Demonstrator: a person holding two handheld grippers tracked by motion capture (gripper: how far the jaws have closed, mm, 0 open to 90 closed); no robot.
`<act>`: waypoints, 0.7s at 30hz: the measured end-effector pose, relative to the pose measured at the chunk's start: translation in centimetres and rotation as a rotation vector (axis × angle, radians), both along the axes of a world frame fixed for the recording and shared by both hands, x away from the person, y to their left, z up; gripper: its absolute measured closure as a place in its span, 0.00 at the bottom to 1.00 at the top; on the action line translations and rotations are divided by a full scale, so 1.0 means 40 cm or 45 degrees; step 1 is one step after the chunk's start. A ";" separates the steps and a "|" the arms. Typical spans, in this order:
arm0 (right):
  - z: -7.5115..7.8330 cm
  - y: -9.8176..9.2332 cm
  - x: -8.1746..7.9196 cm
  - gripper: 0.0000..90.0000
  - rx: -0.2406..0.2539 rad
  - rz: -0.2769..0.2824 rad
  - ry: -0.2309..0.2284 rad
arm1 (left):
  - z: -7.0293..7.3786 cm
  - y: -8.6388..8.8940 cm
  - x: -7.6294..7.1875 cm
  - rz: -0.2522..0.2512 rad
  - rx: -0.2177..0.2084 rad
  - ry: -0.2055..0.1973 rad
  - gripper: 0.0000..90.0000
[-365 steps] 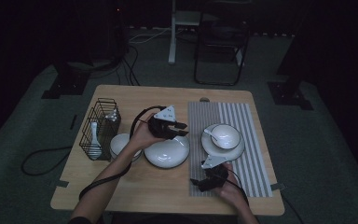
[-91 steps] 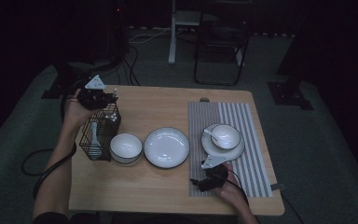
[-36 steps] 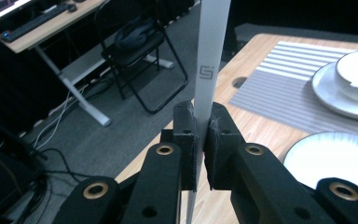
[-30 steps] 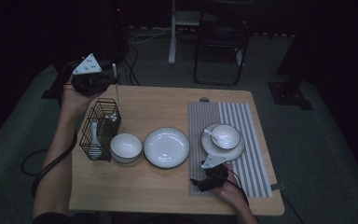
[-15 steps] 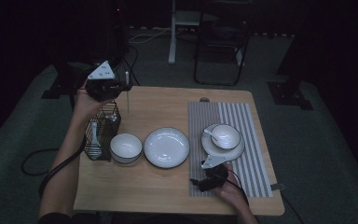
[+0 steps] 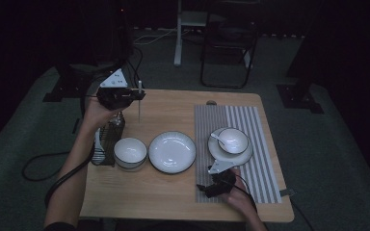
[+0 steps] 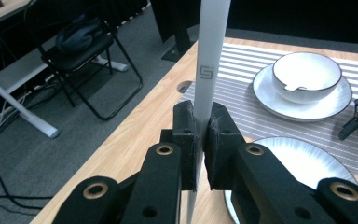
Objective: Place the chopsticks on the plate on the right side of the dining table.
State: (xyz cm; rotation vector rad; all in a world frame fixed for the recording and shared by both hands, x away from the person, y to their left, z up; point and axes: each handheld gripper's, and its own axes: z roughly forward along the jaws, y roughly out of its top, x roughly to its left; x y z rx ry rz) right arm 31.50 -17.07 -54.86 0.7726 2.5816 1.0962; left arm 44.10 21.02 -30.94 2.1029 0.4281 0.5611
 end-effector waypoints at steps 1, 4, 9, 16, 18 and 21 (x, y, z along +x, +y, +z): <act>0.000 0.000 0.000 0.14 0.001 0.000 0.000 | -0.001 -0.001 -0.001 -0.002 -0.002 0.004 0.94; 0.000 0.000 0.000 0.14 0.000 0.000 0.000 | -0.003 -0.008 -0.004 -0.007 0.002 0.005 0.94; 0.000 0.000 0.000 0.14 0.000 0.000 0.000 | -0.004 -0.020 -0.010 -0.015 0.001 0.002 0.94; 0.000 0.000 0.000 0.14 0.000 0.000 0.000 | -0.013 -0.043 -0.018 -0.031 0.016 0.010 0.94; 0.000 0.000 0.000 0.14 0.000 0.000 0.000 | -0.015 -0.051 -0.019 -0.037 0.029 0.020 0.94; 0.000 0.000 0.000 0.14 0.001 0.000 0.001 | -0.018 -0.060 -0.017 -0.044 0.039 0.030 0.94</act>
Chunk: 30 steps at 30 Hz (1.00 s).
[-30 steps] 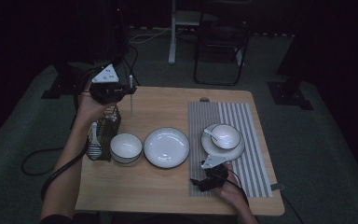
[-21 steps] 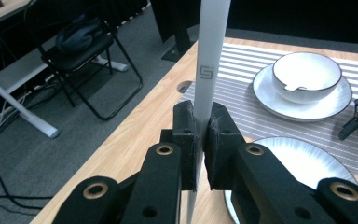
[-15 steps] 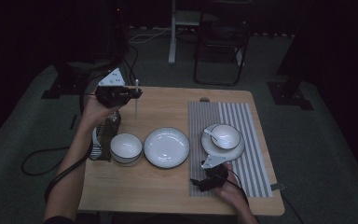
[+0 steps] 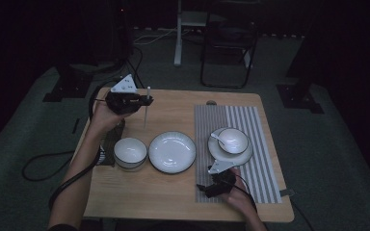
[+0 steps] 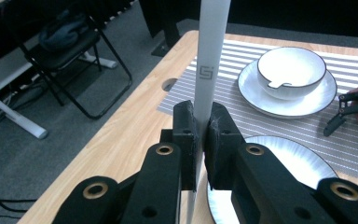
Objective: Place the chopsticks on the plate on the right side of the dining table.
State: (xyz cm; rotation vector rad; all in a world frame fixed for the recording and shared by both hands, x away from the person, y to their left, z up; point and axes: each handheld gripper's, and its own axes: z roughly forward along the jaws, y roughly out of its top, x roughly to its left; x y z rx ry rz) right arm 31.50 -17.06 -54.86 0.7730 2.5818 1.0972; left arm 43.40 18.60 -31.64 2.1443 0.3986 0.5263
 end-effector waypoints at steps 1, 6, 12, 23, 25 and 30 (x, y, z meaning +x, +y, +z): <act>0.000 0.000 0.000 0.14 0.000 0.000 0.000 | -0.001 -0.003 0.000 -0.001 -0.003 0.003 0.94; 0.000 0.000 0.000 0.14 0.000 0.000 0.000 | -0.003 -0.017 -0.004 -0.015 -0.003 0.005 0.94; 0.000 0.000 0.000 0.14 0.000 -0.001 -0.001 | -0.004 -0.029 -0.009 -0.043 -0.008 0.004 0.94; 0.000 0.000 0.000 0.14 0.001 0.000 0.000 | -0.006 -0.064 -0.023 -0.089 -0.004 -0.002 0.94; 0.000 0.000 0.000 0.14 0.001 -0.001 0.000 | -0.008 -0.070 -0.024 -0.102 -0.002 0.000 0.94; 0.000 0.000 0.000 0.14 0.001 0.001 0.001 | -0.012 -0.081 -0.024 -0.112 -0.007 0.008 0.94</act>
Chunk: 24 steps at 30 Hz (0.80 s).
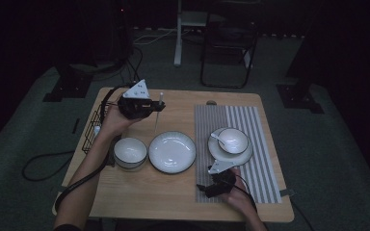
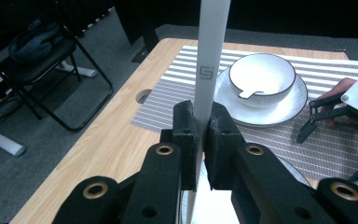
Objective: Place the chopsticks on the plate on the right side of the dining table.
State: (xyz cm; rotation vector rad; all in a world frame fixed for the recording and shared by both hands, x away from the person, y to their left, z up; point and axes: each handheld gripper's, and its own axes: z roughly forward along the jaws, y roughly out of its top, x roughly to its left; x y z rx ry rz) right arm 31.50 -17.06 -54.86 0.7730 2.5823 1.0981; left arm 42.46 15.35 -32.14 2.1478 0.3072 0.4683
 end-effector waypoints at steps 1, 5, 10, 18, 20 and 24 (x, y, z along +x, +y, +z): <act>0.000 0.000 0.000 0.14 -0.001 0.000 -0.001 | -0.001 -0.003 0.000 -0.006 -0.002 0.001 0.94; 0.000 0.000 0.000 0.14 0.000 -0.001 0.000 | -0.001 -0.009 -0.002 -0.013 -0.001 0.001 0.94; 0.000 0.000 0.000 0.14 -0.001 -0.001 -0.001 | -0.003 -0.017 -0.003 -0.020 -0.009 0.000 0.94; 0.000 0.000 0.000 0.14 -0.001 -0.001 -0.002 | -0.010 -0.029 -0.001 -0.031 -0.006 0.008 0.94; 0.000 0.000 0.000 0.14 -0.001 -0.001 -0.002 | -0.015 -0.034 0.000 -0.036 -0.006 0.011 0.94; 0.000 0.000 0.000 0.14 -0.001 -0.001 -0.002 | -0.017 -0.041 -0.001 -0.046 -0.012 0.014 0.94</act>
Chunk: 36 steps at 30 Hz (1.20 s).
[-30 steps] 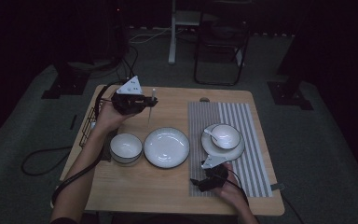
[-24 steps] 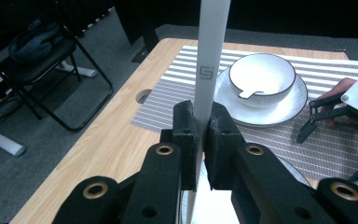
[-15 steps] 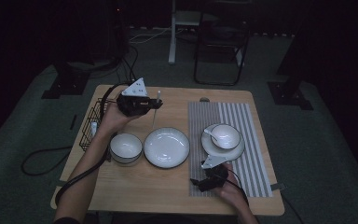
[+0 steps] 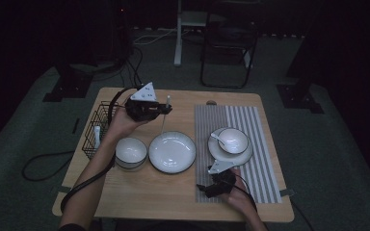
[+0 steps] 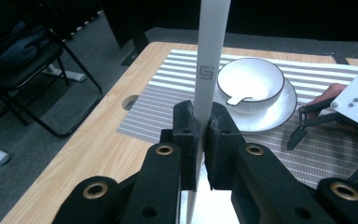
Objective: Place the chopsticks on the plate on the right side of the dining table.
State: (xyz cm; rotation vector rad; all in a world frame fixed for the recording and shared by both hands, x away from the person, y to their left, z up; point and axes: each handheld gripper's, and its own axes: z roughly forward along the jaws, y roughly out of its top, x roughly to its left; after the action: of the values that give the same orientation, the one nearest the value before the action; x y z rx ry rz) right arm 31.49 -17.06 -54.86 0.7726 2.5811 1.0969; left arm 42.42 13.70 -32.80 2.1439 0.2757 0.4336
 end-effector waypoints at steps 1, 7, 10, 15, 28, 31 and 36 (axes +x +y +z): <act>0.000 0.000 0.000 0.14 0.000 0.000 0.000 | 0.000 -0.001 0.000 0.001 -0.001 0.000 0.94; 0.000 0.000 0.000 0.14 0.001 0.000 0.002 | -0.001 -0.014 -0.002 -0.016 -0.012 0.005 0.94; 0.000 0.000 0.000 0.14 0.000 0.000 0.001 | -0.002 -0.021 -0.003 -0.023 -0.016 0.008 0.94; 0.000 0.000 -0.001 0.16 0.004 0.008 -0.003 | -0.005 -0.032 -0.006 -0.034 -0.013 0.010 0.94; 0.000 -0.001 0.000 0.16 0.005 0.009 -0.001 | -0.017 -0.060 -0.010 -0.064 -0.030 0.025 0.94; 0.000 -0.001 0.000 0.16 0.005 0.009 0.000 | -0.019 -0.063 -0.010 -0.069 -0.029 0.028 0.94; 0.000 -0.001 0.000 0.16 0.005 0.009 -0.001 | -0.024 -0.068 -0.011 -0.076 -0.040 0.036 0.94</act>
State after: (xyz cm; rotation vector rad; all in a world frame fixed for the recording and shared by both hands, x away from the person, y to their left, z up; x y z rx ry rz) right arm 31.49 -17.09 -54.85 0.7644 2.5842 1.1039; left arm 41.97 10.97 -33.75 2.1230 0.2322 0.3630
